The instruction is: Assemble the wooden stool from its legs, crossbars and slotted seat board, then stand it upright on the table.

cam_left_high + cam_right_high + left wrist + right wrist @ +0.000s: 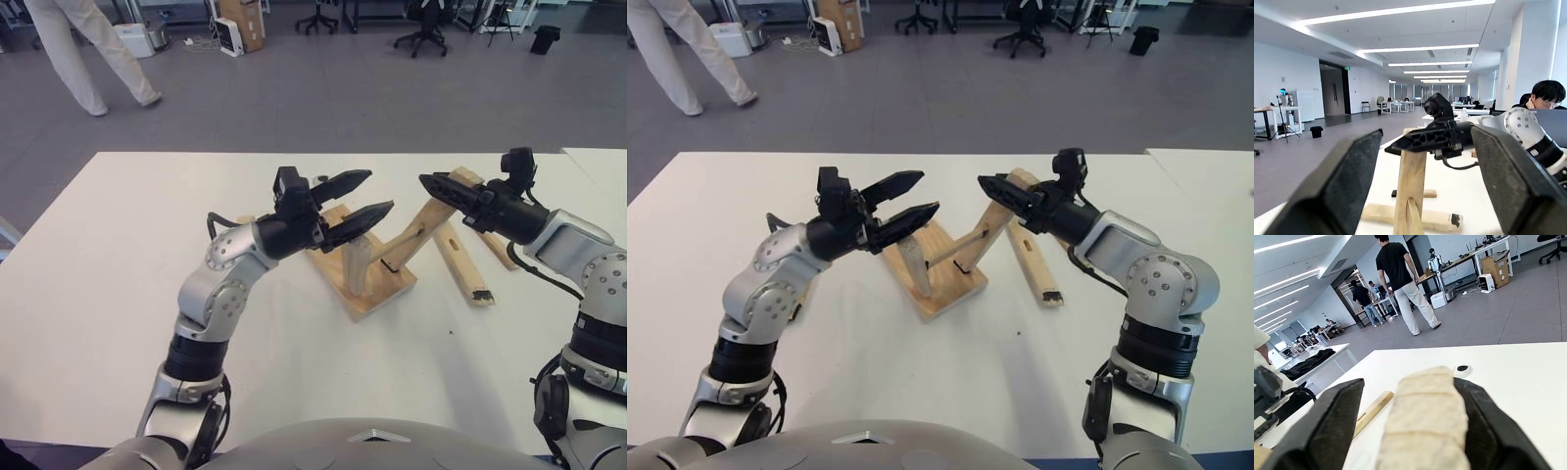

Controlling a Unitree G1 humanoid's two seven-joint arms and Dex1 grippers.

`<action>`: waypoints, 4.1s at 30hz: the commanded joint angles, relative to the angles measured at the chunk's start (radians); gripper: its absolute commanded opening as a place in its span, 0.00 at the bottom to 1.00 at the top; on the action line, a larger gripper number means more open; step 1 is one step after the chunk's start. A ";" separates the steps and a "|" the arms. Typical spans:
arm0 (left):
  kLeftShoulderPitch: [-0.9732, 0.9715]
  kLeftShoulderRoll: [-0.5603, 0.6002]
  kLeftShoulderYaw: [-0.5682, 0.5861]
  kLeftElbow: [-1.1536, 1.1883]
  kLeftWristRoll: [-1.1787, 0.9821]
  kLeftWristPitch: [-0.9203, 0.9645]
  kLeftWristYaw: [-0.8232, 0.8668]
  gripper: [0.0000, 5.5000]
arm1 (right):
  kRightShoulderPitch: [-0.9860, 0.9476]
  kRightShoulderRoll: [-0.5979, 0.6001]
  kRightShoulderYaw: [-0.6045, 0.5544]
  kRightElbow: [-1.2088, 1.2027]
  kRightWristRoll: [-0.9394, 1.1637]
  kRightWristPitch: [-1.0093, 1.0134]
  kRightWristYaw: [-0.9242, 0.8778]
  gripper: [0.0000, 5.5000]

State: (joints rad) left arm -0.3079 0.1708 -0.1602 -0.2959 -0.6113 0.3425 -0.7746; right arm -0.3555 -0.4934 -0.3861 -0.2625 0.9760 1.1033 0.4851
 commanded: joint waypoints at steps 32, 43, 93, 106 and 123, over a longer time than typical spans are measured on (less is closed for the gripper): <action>-0.549 -0.233 0.388 0.289 -0.689 0.222 0.628 0.60 | -0.466 -0.068 -0.077 0.622 -0.262 -0.474 0.088 0.55; -0.597 0.277 -0.196 1.413 0.496 -0.515 0.151 0.60 | 0.492 -0.271 0.516 -0.193 -0.536 -0.348 0.226 0.55; -0.557 0.133 -0.208 1.644 1.030 -0.841 0.036 0.60 | 0.250 -0.280 0.593 0.290 -0.780 -0.951 0.693 0.41; -0.476 0.194 -0.154 1.617 0.931 -0.862 -0.154 0.60 | 0.432 -0.197 0.626 0.139 -1.009 -0.794 0.291 0.41; -0.040 0.136 -0.013 0.960 0.547 -0.414 -0.479 0.60 | 0.173 0.195 0.587 0.432 -1.049 -0.746 -0.097 0.41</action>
State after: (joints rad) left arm -0.3709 0.3118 -0.1566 0.6819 -0.0836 -0.0906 -1.2990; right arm -0.1590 -0.3277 0.1946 0.1300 -0.0776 0.3654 0.3969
